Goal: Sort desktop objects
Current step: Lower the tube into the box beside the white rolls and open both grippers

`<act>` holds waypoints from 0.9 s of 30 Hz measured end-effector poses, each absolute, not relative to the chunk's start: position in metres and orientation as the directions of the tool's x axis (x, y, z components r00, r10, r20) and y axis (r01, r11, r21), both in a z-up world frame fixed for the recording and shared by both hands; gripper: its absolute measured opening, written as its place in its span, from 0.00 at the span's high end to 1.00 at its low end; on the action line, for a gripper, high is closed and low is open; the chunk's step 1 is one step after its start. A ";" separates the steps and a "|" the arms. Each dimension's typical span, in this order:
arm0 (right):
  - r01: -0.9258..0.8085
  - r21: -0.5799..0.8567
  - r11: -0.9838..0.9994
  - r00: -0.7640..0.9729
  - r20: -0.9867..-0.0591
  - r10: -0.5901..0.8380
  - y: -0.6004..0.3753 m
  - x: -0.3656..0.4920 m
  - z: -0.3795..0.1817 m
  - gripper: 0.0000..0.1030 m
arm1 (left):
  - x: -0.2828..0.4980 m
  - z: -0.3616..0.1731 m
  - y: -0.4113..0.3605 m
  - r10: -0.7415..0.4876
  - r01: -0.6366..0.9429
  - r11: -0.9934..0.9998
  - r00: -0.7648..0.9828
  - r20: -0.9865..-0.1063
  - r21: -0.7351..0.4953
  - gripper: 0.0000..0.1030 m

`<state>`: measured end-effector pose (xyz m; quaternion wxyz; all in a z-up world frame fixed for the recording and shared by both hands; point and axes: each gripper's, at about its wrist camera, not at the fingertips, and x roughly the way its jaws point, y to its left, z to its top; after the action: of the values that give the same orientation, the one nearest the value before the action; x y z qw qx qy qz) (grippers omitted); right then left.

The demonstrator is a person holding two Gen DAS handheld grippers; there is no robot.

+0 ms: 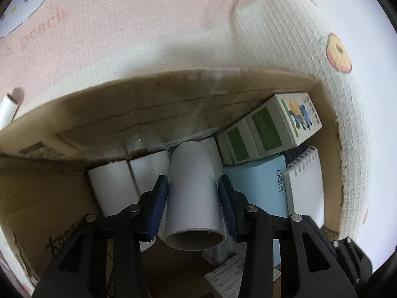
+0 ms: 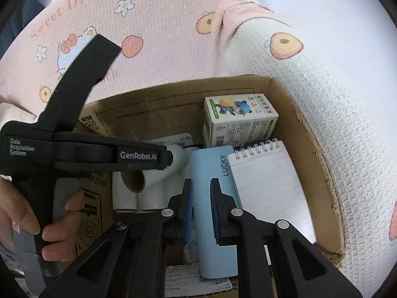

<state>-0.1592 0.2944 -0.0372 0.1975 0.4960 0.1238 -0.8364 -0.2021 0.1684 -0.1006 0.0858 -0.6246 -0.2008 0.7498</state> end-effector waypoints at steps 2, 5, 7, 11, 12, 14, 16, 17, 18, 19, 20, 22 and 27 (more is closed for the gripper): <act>0.449 -0.009 -0.894 -0.423 -0.883 -0.203 0.297 -0.157 -0.038 0.89 | -0.198 -0.098 0.165 0.376 0.154 -0.897 -0.225 -0.899 -0.414 0.56; 0.450 -0.013 -0.893 -0.417 -0.887 -0.197 0.297 -0.156 -0.040 0.89 | -0.192 -0.089 0.165 0.331 0.155 -0.910 -0.292 -0.897 -0.386 0.56; 0.452 -0.022 -0.892 -0.418 -0.889 -0.190 0.296 -0.157 -0.041 0.89 | -0.192 -0.088 0.174 0.292 0.126 -0.930 -0.315 -0.903 -0.345 0.57; 0.459 -0.046 -0.887 -0.422 -0.890 -0.172 0.292 -0.156 -0.040 0.89 | -0.198 -0.102 0.179 0.280 0.145 -0.936 -0.246 -0.928 -0.321 0.57; 0.461 -0.050 -0.886 -0.422 -0.890 -0.170 0.292 -0.156 -0.039 0.89 | -0.199 -0.105 0.178 0.281 0.153 -0.935 -0.234 -0.931 -0.321 0.57; 0.467 -0.062 -0.882 -0.428 -0.889 -0.164 0.291 -0.155 -0.036 0.89 | -0.201 -0.107 0.178 0.291 0.146 -0.934 -0.218 -0.932 -0.326 0.57; 0.472 -0.068 -0.879 -0.431 -0.888 -0.162 0.294 -0.156 -0.035 0.89 | -0.205 -0.113 0.181 0.334 0.111 -0.928 -0.167 -0.928 -0.355 0.57; 0.472 -0.067 -0.879 -0.428 -0.889 -0.162 0.296 -0.156 -0.034 0.89 | -0.206 -0.118 0.182 0.359 0.103 -0.922 -0.132 -0.924 -0.373 0.57; 0.470 -0.064 -0.880 -0.425 -0.891 -0.162 0.296 -0.157 -0.034 0.89 | -0.206 -0.123 0.182 0.381 0.108 -0.915 -0.085 -0.921 -0.389 0.57; 0.470 -0.060 -0.881 -0.420 -0.893 -0.163 0.290 -0.161 -0.036 0.89 | -0.205 -0.127 0.181 0.391 0.115 -0.911 -0.063 -0.918 -0.396 0.57; 0.470 -0.051 -0.881 -0.412 -0.895 -0.168 0.291 -0.163 -0.038 0.89 | -0.204 -0.127 0.179 0.398 0.120 -0.907 -0.062 -0.915 -0.403 0.57; 0.469 -0.035 -0.883 -0.401 -0.898 -0.178 0.293 -0.162 -0.039 0.89 | -0.203 -0.123 0.178 0.367 0.105 -0.921 -0.091 -0.926 -0.376 0.58; 0.476 -0.021 -0.879 -0.377 -0.908 -0.182 0.292 -0.158 -0.044 0.89 | -0.204 -0.117 0.181 0.286 0.029 -0.956 -0.120 -0.951 -0.291 0.74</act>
<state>-0.1582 0.2918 -0.0436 0.2013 0.5208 0.1411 -0.8175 -0.2038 0.1812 -0.1174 0.0868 -0.6576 -0.1199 0.7387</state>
